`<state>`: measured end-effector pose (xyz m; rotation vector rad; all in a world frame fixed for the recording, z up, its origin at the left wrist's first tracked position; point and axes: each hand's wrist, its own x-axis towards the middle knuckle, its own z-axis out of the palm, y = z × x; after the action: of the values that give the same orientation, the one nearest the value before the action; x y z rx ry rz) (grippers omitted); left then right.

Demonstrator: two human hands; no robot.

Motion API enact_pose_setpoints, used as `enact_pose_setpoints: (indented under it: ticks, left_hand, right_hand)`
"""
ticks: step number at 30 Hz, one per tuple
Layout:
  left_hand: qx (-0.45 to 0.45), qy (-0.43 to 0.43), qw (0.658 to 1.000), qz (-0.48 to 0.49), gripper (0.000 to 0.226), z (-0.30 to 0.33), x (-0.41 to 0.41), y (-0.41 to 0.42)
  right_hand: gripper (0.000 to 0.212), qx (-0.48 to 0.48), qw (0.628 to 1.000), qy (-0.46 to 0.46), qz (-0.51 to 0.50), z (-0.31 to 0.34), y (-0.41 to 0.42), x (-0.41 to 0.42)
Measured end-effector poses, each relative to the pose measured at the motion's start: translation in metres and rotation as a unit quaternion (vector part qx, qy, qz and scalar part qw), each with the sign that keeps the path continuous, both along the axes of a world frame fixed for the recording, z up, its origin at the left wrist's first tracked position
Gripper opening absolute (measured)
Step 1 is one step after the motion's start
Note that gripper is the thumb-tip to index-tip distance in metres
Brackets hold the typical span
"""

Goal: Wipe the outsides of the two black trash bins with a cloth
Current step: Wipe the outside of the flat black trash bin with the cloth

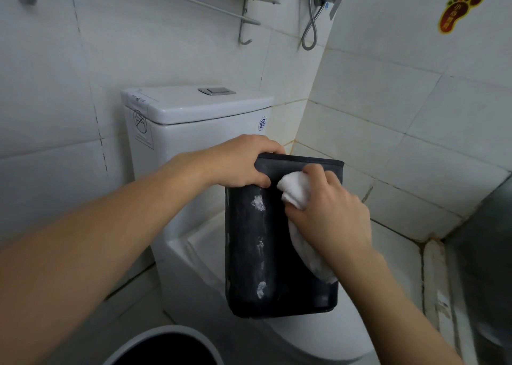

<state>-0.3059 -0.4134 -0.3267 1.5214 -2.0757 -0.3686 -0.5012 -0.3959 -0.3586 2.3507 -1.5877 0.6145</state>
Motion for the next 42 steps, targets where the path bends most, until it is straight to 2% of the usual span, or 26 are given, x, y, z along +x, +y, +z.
enact_pose_setpoints:
  ticks: [3,6,9,11,16,20,25,31,37,42]
  left_hand:
    - [0.001,0.004,1.000,0.004,0.053,0.000,-0.001,0.000]
    - [-0.004,0.000,1.000,0.004,0.052,0.000,-0.003,-0.002]
    - [0.002,0.003,1.000,0.007,0.052,0.000,-0.003,-0.003]
    - [0.005,0.007,1.000,0.004,0.053,0.000,-0.002,-0.003]
    - [0.010,0.002,1.000,0.002,0.055,0.002,-0.003,0.000]
    - [0.009,-0.002,1.000,0.007,0.056,0.001,-0.003,0.000]
    - [0.003,-0.010,1.000,0.008,0.052,0.001,-0.004,0.000]
    - [0.001,-0.015,1.000,0.011,0.062,0.000,-0.002,0.001]
    - [0.002,-0.016,1.000,0.003,0.059,-0.001,-0.003,0.001]
    - [-0.002,-0.014,1.000,0.009,0.059,0.000,-0.002,0.001]
  right_hand:
    - [0.051,-0.006,0.999,-0.034,-0.020,0.006,-0.007,-0.003]
    - [0.048,-0.010,1.000,0.002,-0.020,0.005,0.003,-0.001]
    - [0.044,0.001,0.999,0.034,0.027,-0.009,0.019,0.004]
    - [0.045,0.008,0.999,0.020,0.037,-0.010,0.018,0.004]
    - [0.049,0.010,0.997,-0.069,-0.028,0.007,-0.011,-0.007]
    - [0.048,0.003,0.998,-0.052,-0.021,0.007,-0.009,-0.005]
    - [0.046,0.014,0.999,-0.036,0.034,-0.005,0.001,-0.001]
    - [0.054,0.014,0.991,-0.134,-0.012,0.009,-0.023,-0.005]
    - [0.051,-0.026,0.995,-0.097,-0.018,0.002,-0.012,-0.004]
    - [0.058,0.000,0.993,-0.106,0.045,-0.004,-0.012,-0.010]
